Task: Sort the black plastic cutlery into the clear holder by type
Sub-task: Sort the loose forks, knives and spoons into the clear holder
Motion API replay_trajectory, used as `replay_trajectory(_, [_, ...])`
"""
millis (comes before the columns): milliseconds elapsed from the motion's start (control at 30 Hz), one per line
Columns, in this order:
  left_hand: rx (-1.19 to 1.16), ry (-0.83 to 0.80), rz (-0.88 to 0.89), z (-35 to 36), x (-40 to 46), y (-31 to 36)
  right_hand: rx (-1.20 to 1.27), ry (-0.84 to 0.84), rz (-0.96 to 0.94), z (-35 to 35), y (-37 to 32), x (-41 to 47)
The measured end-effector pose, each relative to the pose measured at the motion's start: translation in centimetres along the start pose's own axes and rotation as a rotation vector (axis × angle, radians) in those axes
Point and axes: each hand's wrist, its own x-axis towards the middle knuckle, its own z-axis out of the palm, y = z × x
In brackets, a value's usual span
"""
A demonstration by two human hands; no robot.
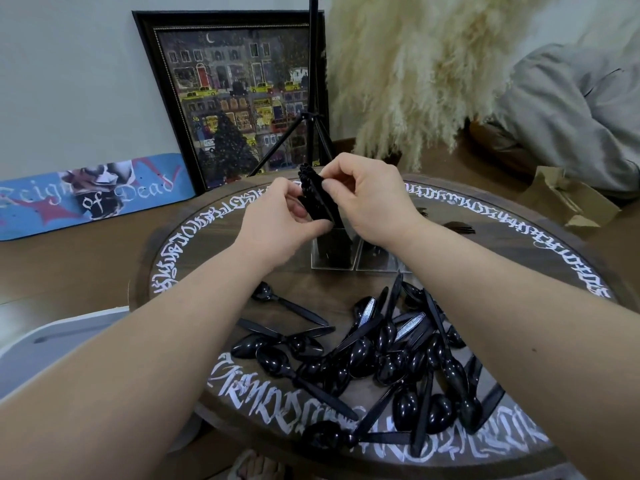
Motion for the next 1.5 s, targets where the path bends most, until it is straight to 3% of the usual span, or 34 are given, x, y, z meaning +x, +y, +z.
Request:
replay_trajectory(233, [0.026,0.125,-0.027,0.4,1.2,0.1,-0.248,-0.092,0.031,0.5,1.7,-0.2])
replay_trajectory(433, [0.003,0.145,-0.042,0.4,0.8,-0.2,-0.574,-0.153,-0.099,0.6,1.2,0.4])
replay_trajectory(667, [0.005,0.129,-0.112,0.0,-3.1,-0.7,-0.486,-0.097,-0.143,-1.9,0.0,-2.8])
replay_trajectory(867, [0.113,-0.039,-0.066,1.2,-8.2,-0.1,-0.386,-0.159,-0.029,-4.7,0.5,-9.9])
replay_trajectory(1133, [0.387,-0.451,0.105,3.8,-12.9,2.7,-0.457,-0.252,0.298,-8.7,4.3,-17.7])
replay_trajectory(1267, [0.607,-0.63,0.14,5.7,-14.8,3.0,-0.515,-0.439,0.459,-9.6,6.5,-20.2])
replay_trajectory(1500, [0.7,-0.709,0.17,8.2,-15.1,1.8,-0.612,-0.634,0.488,-10.3,8.6,-21.4])
